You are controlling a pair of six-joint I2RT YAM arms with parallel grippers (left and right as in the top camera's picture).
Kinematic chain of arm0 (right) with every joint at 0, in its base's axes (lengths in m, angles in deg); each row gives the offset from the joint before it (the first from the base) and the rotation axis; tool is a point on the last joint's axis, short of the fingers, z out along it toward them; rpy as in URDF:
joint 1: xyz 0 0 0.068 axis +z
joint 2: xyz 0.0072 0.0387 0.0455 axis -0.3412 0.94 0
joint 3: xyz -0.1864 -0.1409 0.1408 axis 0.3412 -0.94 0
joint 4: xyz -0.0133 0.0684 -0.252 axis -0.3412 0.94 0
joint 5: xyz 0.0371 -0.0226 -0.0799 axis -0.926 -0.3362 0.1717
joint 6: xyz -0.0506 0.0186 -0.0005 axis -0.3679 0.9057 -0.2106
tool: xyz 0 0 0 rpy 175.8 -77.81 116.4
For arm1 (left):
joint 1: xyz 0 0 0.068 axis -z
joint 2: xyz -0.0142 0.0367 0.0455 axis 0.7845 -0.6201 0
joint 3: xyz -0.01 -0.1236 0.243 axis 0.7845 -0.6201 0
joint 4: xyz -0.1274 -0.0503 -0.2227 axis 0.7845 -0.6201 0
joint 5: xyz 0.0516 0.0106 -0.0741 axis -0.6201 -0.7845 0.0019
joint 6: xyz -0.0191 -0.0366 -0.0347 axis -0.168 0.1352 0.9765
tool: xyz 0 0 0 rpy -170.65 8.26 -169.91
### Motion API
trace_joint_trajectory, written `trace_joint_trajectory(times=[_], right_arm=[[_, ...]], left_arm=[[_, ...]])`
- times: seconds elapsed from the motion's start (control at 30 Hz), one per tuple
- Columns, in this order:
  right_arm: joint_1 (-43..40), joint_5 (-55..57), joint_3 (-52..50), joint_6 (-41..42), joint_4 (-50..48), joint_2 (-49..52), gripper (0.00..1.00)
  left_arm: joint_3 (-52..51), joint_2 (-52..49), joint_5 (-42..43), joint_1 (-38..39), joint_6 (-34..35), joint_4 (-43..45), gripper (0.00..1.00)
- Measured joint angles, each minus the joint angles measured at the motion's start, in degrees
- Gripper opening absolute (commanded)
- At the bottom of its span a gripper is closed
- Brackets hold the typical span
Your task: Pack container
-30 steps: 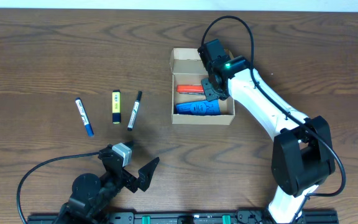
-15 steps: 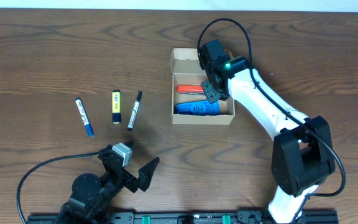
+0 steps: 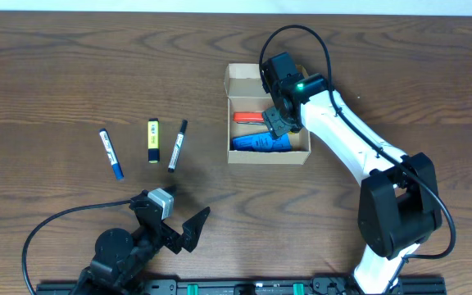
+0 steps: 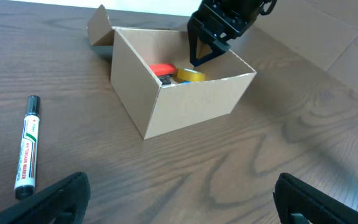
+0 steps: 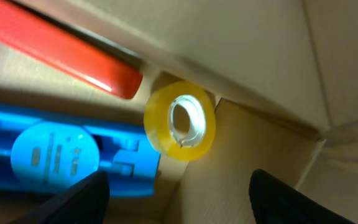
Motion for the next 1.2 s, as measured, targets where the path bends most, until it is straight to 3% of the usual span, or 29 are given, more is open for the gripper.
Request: trace_joint_trajectory(times=[0.2,0.53,0.7,1.2], right_arm=[[0.02,-2.03,0.13,0.00,3.23,-4.09,0.75],[-1.97,-8.48,2.27,0.04,11.21,-22.23,0.68],[-4.98,-11.08,1.90,0.04,15.65,-26.43,0.71],[-8.41,-15.65,-17.38,-1.25,15.21,-47.45,0.75]], left_arm=[[0.00,0.00,0.00,-0.02,0.00,0.00,0.95],[0.00,0.00,0.00,-0.02,-0.02,0.00,0.95],[0.00,0.00,0.00,-0.02,0.00,0.00,0.95],[0.00,0.00,0.00,-0.02,0.00,0.00,0.95]])
